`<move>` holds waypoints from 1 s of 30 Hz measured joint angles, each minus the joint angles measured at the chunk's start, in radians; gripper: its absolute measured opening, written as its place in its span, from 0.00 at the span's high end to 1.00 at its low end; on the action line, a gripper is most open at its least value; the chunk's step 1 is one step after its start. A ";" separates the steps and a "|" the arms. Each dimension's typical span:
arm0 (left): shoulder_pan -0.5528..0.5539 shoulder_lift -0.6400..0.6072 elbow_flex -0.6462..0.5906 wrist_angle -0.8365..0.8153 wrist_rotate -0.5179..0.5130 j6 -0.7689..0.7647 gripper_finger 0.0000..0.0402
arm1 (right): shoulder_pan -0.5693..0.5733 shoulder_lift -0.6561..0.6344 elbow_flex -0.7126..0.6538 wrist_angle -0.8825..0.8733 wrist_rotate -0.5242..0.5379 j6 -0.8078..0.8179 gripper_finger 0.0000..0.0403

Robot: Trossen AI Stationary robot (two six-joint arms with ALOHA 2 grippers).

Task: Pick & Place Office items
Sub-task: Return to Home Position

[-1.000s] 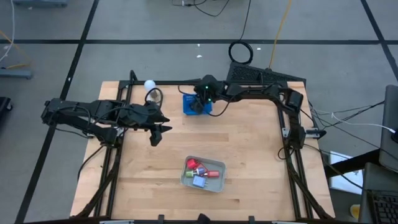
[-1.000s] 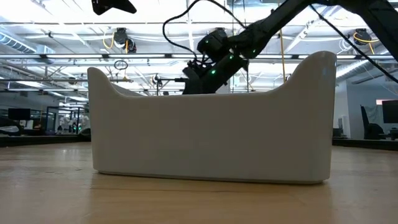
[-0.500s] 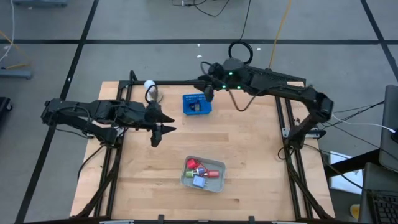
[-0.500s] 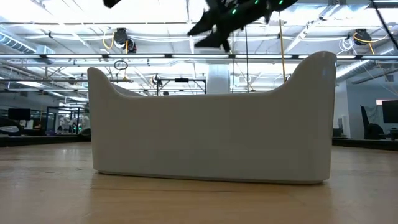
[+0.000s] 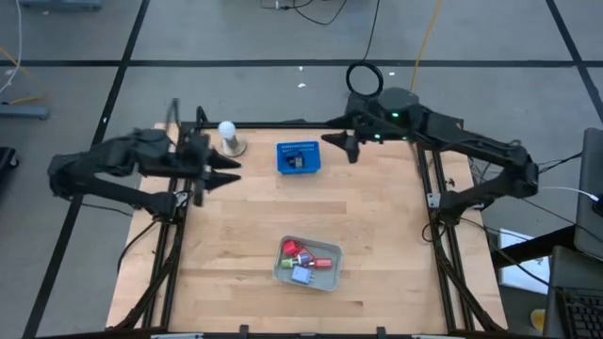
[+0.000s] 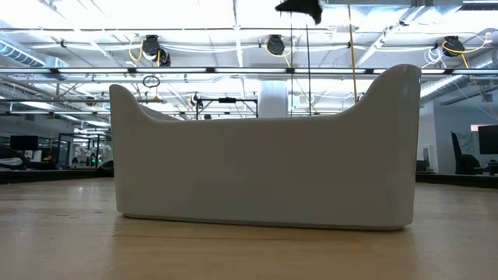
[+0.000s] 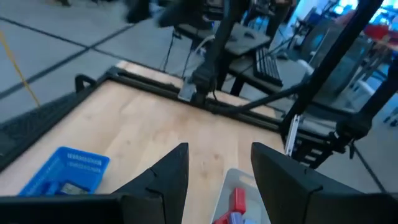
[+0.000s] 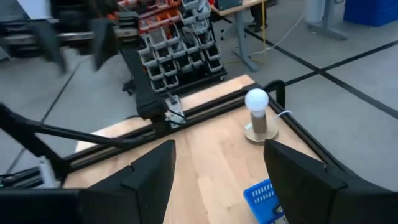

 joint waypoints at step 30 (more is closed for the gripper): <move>0.093 -0.435 -0.491 0.140 0.083 0.079 0.57 | 0.321 -0.786 -0.939 0.422 0.342 0.000 0.50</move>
